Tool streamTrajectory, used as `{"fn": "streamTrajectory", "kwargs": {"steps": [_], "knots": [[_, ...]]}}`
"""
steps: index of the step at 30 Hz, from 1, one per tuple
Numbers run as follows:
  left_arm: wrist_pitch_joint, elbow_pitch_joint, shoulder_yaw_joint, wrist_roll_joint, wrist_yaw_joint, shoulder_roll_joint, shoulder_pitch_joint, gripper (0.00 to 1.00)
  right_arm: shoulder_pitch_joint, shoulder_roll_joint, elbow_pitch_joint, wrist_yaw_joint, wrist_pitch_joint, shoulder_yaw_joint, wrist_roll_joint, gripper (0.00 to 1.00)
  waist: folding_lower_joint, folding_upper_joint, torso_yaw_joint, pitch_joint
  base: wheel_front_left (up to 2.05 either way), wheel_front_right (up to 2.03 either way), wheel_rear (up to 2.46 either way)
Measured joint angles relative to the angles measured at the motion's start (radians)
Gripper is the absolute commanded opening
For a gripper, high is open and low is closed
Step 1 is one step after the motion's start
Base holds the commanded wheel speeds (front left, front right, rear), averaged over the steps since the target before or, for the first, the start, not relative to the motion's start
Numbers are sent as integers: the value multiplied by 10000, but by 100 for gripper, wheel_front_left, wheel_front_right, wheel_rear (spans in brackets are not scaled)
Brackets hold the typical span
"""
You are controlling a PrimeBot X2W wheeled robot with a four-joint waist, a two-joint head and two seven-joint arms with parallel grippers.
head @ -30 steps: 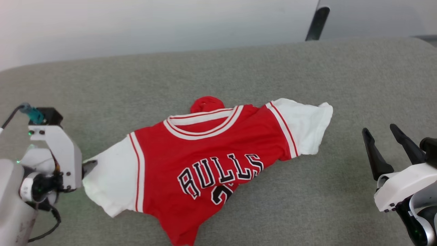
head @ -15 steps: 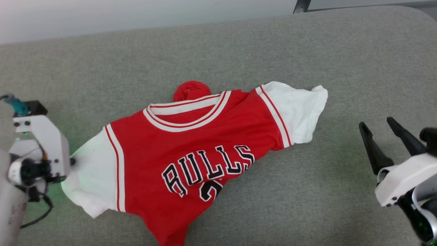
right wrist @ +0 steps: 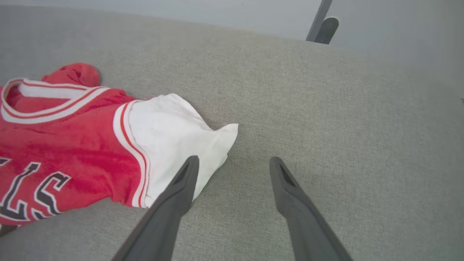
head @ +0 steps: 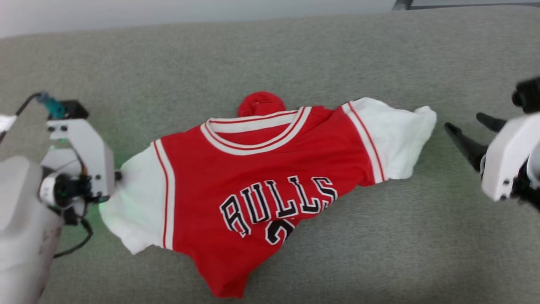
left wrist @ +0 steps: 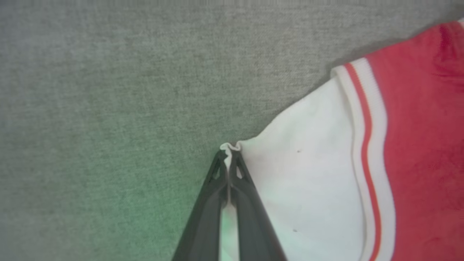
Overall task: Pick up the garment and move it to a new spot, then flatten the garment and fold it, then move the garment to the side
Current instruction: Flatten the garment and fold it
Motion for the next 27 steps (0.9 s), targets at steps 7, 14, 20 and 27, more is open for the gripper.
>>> {"fn": "streamTrajectory", "kwargs": {"steps": [7, 14, 20, 27], "knots": [[-75, 35, -159, 40, -113, -330, -645, 0, -1564, -73, 1758, 0, 1455, 397, 502, 100, 0, 0, 366, 483, 0, 0, 0], [-211, 136, -230, 38, -276, -602, -1286, 0, -2690, 278, 3829, 0, 1843, 754, 570, 100, 0, 0, 705, 1083, 0, 0, 0], [-433, 462, -282, 23, -395, -882, -1692, 0, -3580, 570, 5434, -15, 1532, 1141, 662, 0, 0, 0, 996, 1505, 0, 0, 0], [-525, 961, -362, -23, -537, -1016, -1931, 0, -4317, 474, 6376, -15, 1885, 1592, 1348, 0, 0, 0, 1178, 1448, 0, 0, 0]]}}
